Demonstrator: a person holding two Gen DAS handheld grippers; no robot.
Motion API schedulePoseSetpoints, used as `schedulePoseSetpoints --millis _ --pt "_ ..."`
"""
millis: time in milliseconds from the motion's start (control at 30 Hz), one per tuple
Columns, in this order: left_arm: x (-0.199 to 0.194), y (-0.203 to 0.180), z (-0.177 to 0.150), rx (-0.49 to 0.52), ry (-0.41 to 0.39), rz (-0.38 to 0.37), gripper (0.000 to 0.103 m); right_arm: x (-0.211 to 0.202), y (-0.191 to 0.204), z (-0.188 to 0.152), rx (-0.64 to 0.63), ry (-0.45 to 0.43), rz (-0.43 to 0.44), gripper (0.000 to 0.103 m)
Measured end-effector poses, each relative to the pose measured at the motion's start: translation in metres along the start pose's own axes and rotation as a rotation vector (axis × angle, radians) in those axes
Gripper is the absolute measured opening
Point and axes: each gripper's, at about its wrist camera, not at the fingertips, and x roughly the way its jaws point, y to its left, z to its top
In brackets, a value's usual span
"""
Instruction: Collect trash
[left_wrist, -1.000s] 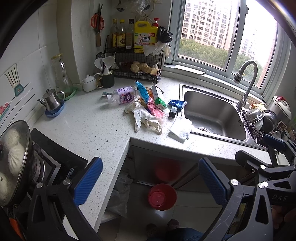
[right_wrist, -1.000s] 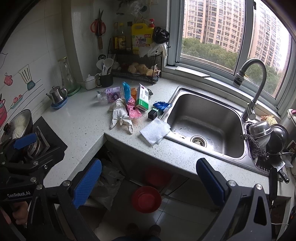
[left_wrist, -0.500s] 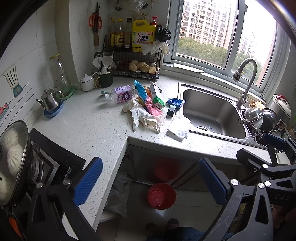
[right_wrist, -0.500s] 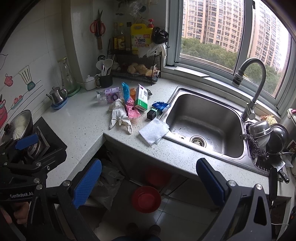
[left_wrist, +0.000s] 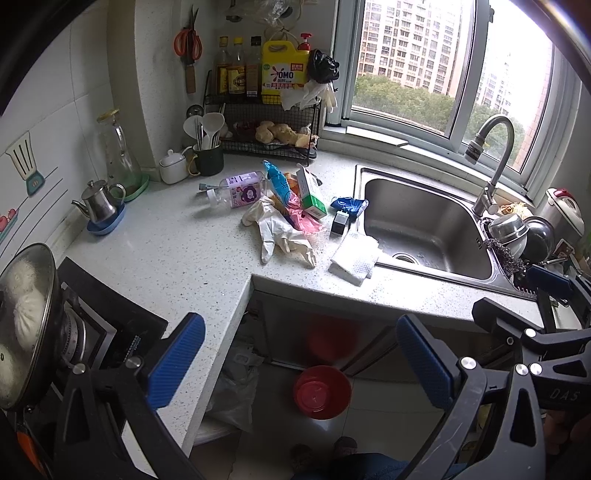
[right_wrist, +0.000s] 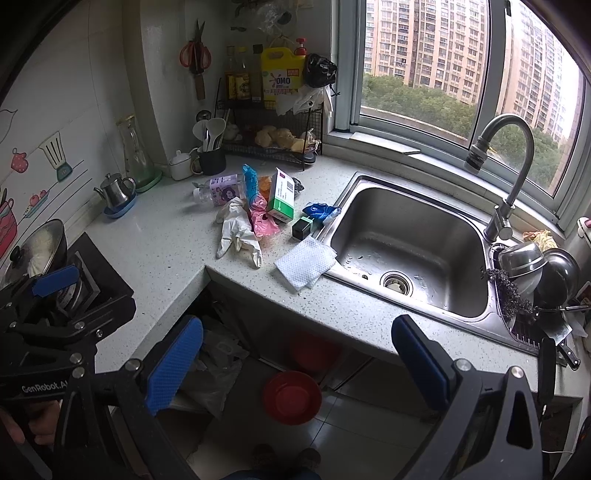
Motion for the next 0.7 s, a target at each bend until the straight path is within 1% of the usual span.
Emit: schedulePoseSetpoints --millis 267,433,533,700 --pt "0.004 -0.005 0.007 -0.004 0.003 0.002 0.103 0.002 -0.005 0.004 -0.002 0.002 0.018 0.103" --pt "0.007 -0.012 0.012 0.009 -0.011 0.021 0.103 0.005 -0.010 0.007 -0.009 -0.001 0.032 0.103" --pt "0.011 -0.016 0.017 0.002 -0.014 0.019 0.103 0.007 -0.015 0.010 -0.015 -0.006 0.052 0.103" --pt "0.019 -0.026 0.030 0.001 -0.032 0.029 0.103 0.013 -0.027 0.019 -0.046 -0.013 0.020 0.103"
